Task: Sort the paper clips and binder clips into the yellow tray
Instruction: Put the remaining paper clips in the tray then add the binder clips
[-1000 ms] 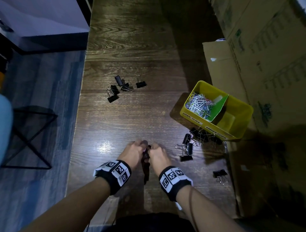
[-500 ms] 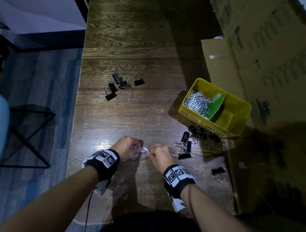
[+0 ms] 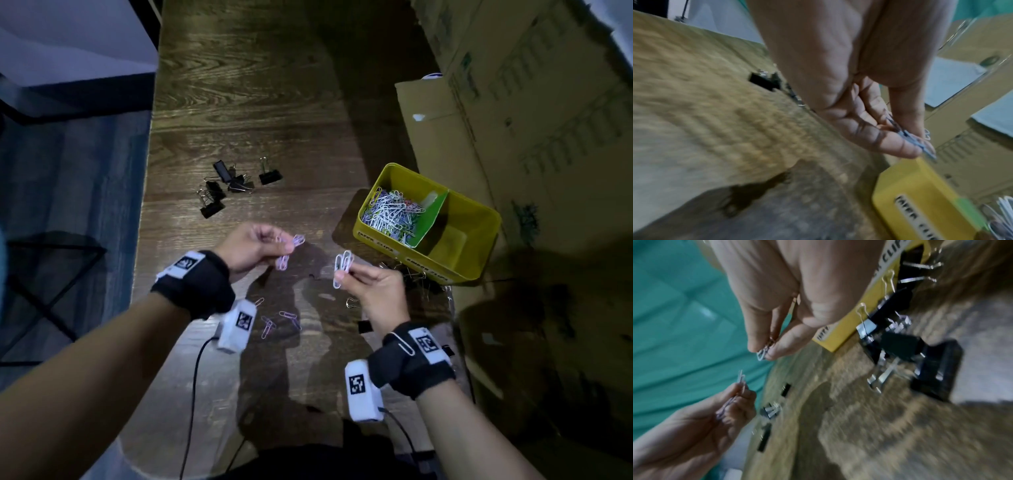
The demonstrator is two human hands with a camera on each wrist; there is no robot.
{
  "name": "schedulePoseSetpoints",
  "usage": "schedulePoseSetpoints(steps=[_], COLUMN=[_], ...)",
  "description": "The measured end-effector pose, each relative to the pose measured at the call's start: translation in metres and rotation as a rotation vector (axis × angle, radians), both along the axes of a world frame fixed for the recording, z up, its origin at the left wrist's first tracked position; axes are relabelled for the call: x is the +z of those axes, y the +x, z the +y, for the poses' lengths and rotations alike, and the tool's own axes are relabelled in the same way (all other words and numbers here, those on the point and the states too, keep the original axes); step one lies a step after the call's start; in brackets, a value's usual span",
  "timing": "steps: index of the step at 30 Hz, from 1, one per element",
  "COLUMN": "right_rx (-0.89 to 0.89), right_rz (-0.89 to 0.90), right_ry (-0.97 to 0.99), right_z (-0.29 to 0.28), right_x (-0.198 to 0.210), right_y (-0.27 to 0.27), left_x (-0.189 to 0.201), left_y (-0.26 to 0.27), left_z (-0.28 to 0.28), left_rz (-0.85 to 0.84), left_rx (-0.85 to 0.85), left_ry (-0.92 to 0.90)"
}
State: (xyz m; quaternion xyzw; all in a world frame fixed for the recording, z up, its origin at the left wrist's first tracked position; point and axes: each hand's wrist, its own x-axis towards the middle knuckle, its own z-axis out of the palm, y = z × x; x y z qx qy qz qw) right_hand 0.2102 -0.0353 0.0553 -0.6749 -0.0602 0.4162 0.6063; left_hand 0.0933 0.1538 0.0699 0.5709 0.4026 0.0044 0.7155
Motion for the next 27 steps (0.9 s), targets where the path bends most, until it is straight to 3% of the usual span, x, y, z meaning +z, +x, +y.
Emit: schedulePoseSetpoints(steps=[4, 9, 11, 16, 19, 23, 27], right_rx=[-0.124, -0.18, -0.171, -0.058, 0.099, 0.352, 0.409], right_rz=[-0.066, -0.172, -0.226, -0.373, -0.496, -0.64, -0.803], right_ry=[0.07, 0.127, 0.074, -0.172, -0.376, -0.572, -0.586], right_z=[-0.004, 0.001, 0.006, 0.026, 0.043, 0.057, 0.06], right_x=[0.032, 0.063, 0.068, 0.057, 0.044, 0.034, 0.037], right_y=[0.029, 0.068, 0.084, 0.124, 0.142, 0.147, 0.137], left_x=[0.027, 0.033, 0.024, 0.014, 0.013, 0.011, 0.004], left_y=[0.064, 0.141, 0.16, 0.176, 0.168, 0.139, 0.088], left_z=[-0.003, -0.022, -0.03, -0.036, -0.029, -0.022, -0.009], left_rz=[-0.112, -0.092, -0.034, 0.168, 0.127, -0.028, 0.028], left_rx=[-0.069, -0.118, -0.137, -0.373, -0.335, -0.092, -0.043], left_ry=[0.042, 0.214, 0.316, 0.625, 0.568, 0.302, 0.295])
